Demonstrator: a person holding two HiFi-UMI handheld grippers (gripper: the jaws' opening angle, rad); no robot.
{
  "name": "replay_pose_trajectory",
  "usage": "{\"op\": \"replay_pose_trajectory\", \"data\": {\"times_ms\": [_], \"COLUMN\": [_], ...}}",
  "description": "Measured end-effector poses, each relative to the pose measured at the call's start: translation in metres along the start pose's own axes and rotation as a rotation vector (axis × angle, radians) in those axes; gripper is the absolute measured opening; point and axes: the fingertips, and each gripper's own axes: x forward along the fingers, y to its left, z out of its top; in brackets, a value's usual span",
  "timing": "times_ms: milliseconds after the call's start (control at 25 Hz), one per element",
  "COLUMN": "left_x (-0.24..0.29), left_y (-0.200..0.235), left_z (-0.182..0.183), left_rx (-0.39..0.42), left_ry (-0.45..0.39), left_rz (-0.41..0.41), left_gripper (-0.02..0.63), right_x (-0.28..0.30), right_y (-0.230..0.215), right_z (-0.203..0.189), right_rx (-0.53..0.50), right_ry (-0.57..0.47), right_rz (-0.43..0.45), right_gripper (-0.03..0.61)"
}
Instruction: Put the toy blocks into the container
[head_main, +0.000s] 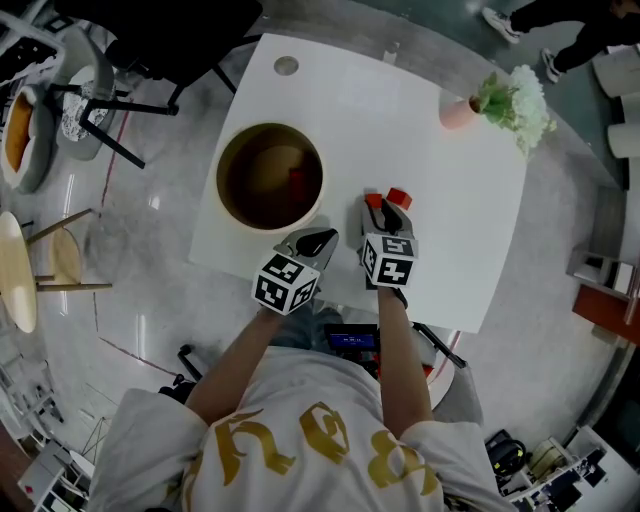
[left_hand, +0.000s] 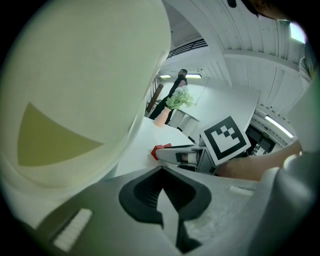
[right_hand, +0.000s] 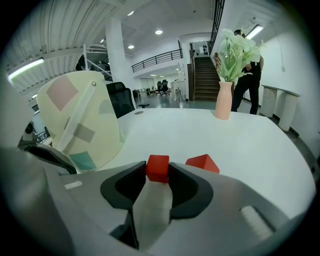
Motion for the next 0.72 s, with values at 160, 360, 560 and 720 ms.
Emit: {"op": "replay_pose_trajectory", "data": {"times_ms": [160, 360, 560, 720], "left_x": [0.001, -0.002, -0.005, -0.008], "left_y": [-0.002, -0.004, -0.005, -0.009], "left_z": [0.002, 0.008, 0.017, 0.021], "left_rx": [0.003, 0.022, 0.024, 0.019], "left_ry": [-0.004, -0.016, -0.037, -0.054], "left_rz": [0.001, 0.002, 0.001, 0.001], "left_gripper": [0.001, 0.001, 0.001, 0.001], "right_x": [0.000, 0.001, -0.006, -0.018], "right_y": [-0.001, -0.001, 0.001, 0.003], "right_z": [-0.001, -0.002, 0.005, 0.012], "right_rx": [-0.009, -0.030, -0.001, -0.001], "right_ry": [0.005, 0.039, 0.015, -0.005], "right_rz": [0.002, 0.020, 0.032, 0.039], "right_gripper": [0.170, 0.169, 0.169, 0.169]}}
